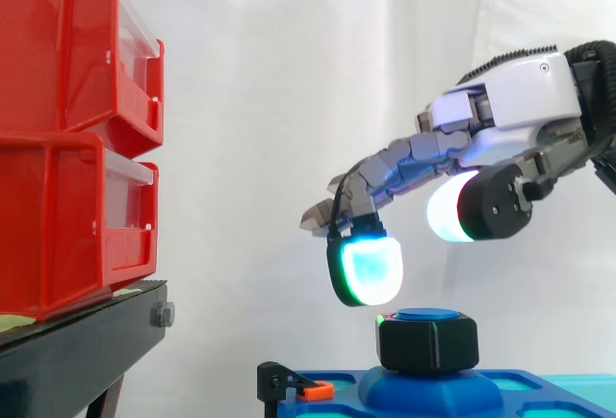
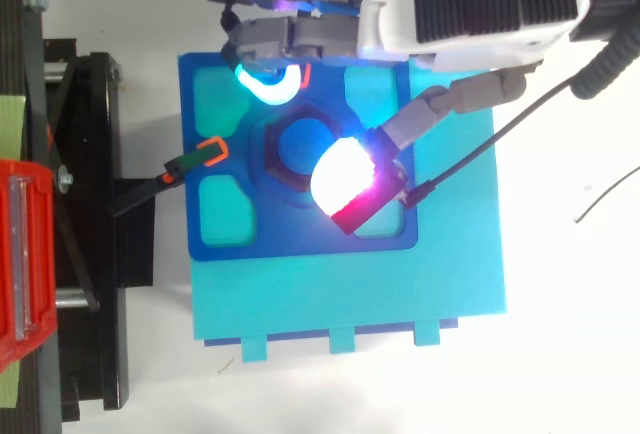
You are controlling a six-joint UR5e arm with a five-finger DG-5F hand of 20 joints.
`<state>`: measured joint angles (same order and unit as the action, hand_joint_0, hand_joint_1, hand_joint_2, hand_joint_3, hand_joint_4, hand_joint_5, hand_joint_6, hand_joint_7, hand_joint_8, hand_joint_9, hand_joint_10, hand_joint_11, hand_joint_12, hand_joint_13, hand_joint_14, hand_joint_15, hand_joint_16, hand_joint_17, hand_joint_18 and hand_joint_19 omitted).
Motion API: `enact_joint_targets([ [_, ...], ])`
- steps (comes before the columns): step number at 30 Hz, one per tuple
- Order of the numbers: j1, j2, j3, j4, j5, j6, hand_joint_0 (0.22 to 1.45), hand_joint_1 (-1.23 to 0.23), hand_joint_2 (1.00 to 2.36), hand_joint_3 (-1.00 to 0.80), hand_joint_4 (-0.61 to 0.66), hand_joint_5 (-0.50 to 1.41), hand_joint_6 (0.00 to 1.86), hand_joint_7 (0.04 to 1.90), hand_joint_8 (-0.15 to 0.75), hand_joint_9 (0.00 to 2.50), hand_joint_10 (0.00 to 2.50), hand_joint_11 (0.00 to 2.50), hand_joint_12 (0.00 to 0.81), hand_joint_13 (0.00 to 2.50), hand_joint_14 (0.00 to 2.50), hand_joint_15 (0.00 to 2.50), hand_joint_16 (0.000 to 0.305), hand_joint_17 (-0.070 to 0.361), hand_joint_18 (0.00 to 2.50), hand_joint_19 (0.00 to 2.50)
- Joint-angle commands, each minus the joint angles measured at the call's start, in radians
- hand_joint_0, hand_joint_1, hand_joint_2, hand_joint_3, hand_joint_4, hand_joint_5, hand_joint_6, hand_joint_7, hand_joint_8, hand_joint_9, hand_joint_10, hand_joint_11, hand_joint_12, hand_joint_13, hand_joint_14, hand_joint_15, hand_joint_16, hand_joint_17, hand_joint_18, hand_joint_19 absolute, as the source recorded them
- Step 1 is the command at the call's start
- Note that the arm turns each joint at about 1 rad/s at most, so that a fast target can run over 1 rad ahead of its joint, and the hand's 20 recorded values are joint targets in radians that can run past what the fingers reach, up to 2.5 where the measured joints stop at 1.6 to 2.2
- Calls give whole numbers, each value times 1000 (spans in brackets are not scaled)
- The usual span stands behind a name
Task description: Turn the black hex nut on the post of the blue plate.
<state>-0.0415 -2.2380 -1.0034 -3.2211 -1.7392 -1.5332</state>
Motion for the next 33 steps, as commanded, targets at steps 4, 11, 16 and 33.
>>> enact_joint_targets([
  [4, 17, 0, 12, 7, 12, 7, 459, -267, 1000, -500, 198, -190, 568, 1150, 250, 226, 1, 3, 380, 165, 0, 45, 58, 130, 0, 21],
  [11, 49, -2, 11, 29, 55, 11, 458, -267, 1000, -500, 203, -187, 553, 1161, 250, 225, 0, 12, 381, 165, 2, 42, 58, 130, 0, 28],
  [16, 74, -2, 11, 35, 93, 11, 457, -265, 1000, -500, 204, -178, 506, 1212, 250, 226, 0, 8, 380, 163, 2, 45, 58, 131, 0, 28],
  [33, 115, -2, -73, 164, 144, 19, 455, -260, 1000, -500, 218, -189, 502, 1116, 249, 217, 0, 9, 381, 153, 2, 38, 58, 131, 0, 28],
])
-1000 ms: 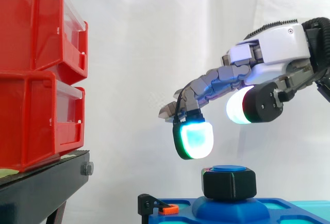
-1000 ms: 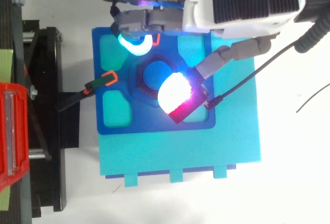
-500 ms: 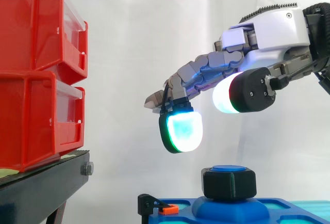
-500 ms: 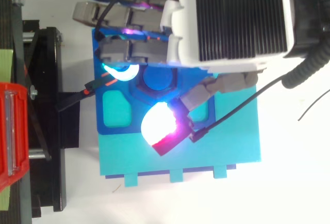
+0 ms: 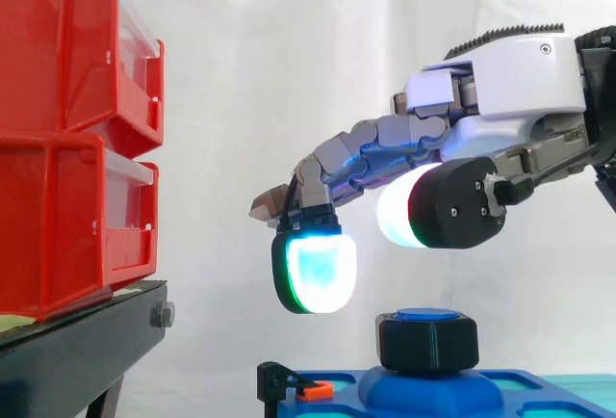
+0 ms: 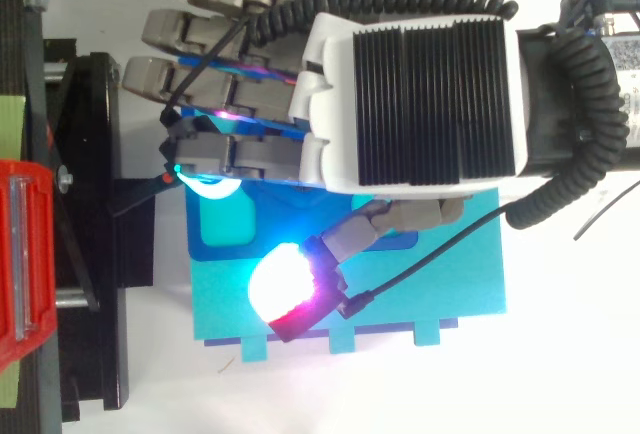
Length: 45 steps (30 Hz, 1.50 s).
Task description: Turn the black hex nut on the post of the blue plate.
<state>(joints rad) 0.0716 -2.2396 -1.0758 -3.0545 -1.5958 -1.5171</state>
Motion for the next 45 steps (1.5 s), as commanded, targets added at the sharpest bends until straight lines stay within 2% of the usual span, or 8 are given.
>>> enact_joint_targets([
  [1, 2, 0, -1, -3, 0, 5, 455, -260, 1000, -500, 210, -188, 502, 1146, 249, 218, 0, 2, 381, 153, 2, 42, 58, 131, 0, 20],
  [7, 4, 0, -1, -4, 0, 5, 455, -261, 1000, -500, 211, -181, 501, 1199, 249, 220, 0, 2, 381, 155, 1, 39, 58, 130, 0, 18],
  [13, 4, 0, -1, -35, -3, 2, 455, -261, 1000, -500, 206, -180, 500, 1206, 250, 221, 0, 11, 381, 157, 0, 39, 58, 130, 0, 20],
  [33, -9, 0, -1, -81, -9, -3, 456, -262, 1000, -500, 209, -179, 500, 1214, 249, 222, 0, 3, 382, 158, 0, 43, 58, 131, 0, 21],
  [37, -15, 2, -1, -86, -21, -3, 456, -263, 1000, -500, 209, -179, 500, 1221, 249, 222, 0, 12, 382, 158, 0, 40, 58, 131, 0, 15],
  [45, -42, 0, 1, -78, -67, -15, 457, -264, 1000, -500, 208, -179, 500, 1227, 250, 221, 0, 11, 382, 161, 0, 34, 58, 130, 0, 21],
])
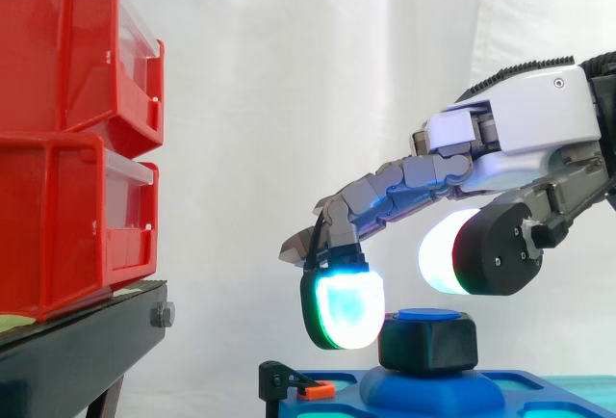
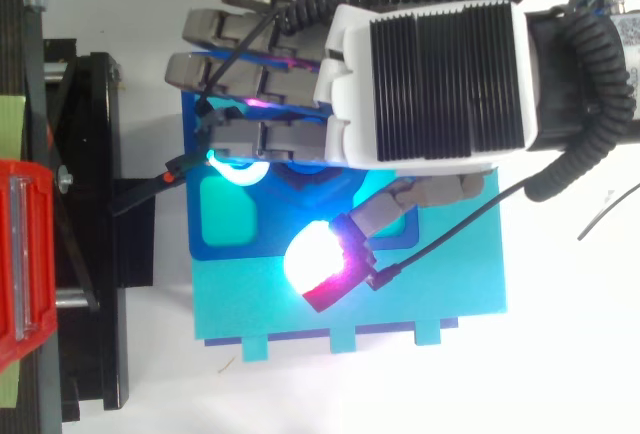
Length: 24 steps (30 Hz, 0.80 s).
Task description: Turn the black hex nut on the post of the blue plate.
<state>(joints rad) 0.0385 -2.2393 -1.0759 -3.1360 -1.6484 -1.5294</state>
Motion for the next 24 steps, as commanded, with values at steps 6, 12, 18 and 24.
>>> enact_joint_targets([
  [6, -28, 1, 2, 11, -42, -14, 457, -264, 1000, -500, 209, -178, 500, 1223, 249, 219, 0, 5, 383, 160, 2, 40, 58, 131, 0, 22],
  [12, -54, 0, 2, 13, -83, -18, 456, -264, 1000, -500, 210, -178, 500, 1223, 250, 221, 0, 2, 382, 161, 0, 37, 58, 131, 0, 21],
  [18, -68, 0, 2, 16, -103, -18, 457, -264, 1000, -500, 209, -178, 500, 1217, 250, 222, 0, 11, 382, 160, 2, 40, 58, 131, 0, 28],
  [24, -68, 0, 5, 36, -103, -15, 456, -263, 1000, -500, 212, -179, 500, 1215, 251, 223, 0, 7, 382, 161, 0, 45, 58, 131, 0, 28],
])
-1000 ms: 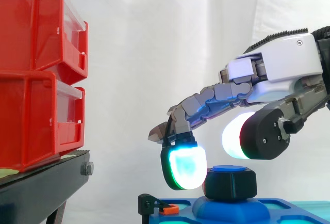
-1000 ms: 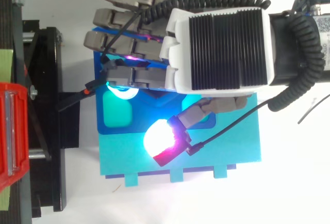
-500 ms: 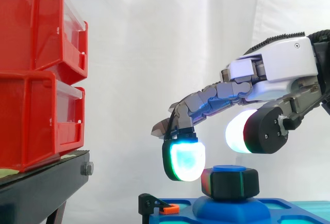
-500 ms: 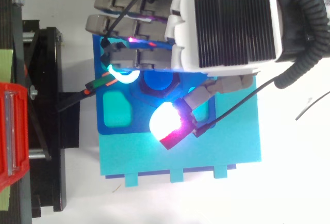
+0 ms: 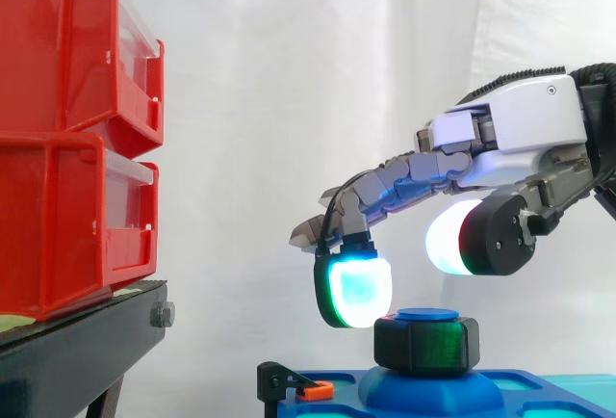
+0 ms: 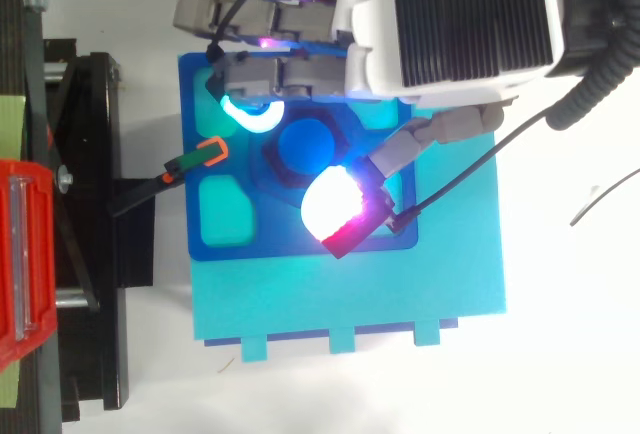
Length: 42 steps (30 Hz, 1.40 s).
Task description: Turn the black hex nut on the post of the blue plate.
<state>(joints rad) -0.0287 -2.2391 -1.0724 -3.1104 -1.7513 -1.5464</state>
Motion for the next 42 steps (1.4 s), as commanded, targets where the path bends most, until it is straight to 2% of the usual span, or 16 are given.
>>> enact_joint_targets([
  [1, 0, 0, 3, 10, -1, 2, 456, -263, 1000, -500, 208, -179, 500, 1217, 250, 223, 0, 4, 382, 162, 0, 41, 58, 131, 0, 21],
  [12, 7, 1, 19, 22, -1, 2, 455, -261, 1000, -500, 214, -182, 501, 1164, 251, 223, 0, 11, 383, 159, 1, 44, 58, 131, 0, 32],
  [19, 19, 0, 17, 38, 12, 5, 450, -255, 1000, -500, 226, -185, 502, 1117, 252, 220, 0, 3, 383, 151, 1, 38, 59, 132, 0, 27],
  [28, 59, -2, 16, 27, 56, 28, 451, -238, 1000, -500, 236, -182, 502, 1099, 253, 220, 0, 8, 382, 147, 1, 45, 59, 132, 0, 28],
  [32, 70, 0, -9, 39, 68, 31, 451, -225, 1000, -500, 237, -182, 502, 1079, 253, 220, 0, 0, 381, 145, 0, 41, 59, 132, 0, 29],
  [38, 72, 0, -11, 35, 70, 31, 452, -213, 1000, -500, 238, -183, 503, 1030, 252, 219, 1, 0, 381, 141, 0, 43, 59, 132, 0, 29],
  [42, 67, 0, -11, 27, 65, 31, 453, -210, 1000, -500, 240, -184, 503, 1016, 252, 219, 1, 0, 381, 141, 1, 40, 59, 132, 0, 29],
])
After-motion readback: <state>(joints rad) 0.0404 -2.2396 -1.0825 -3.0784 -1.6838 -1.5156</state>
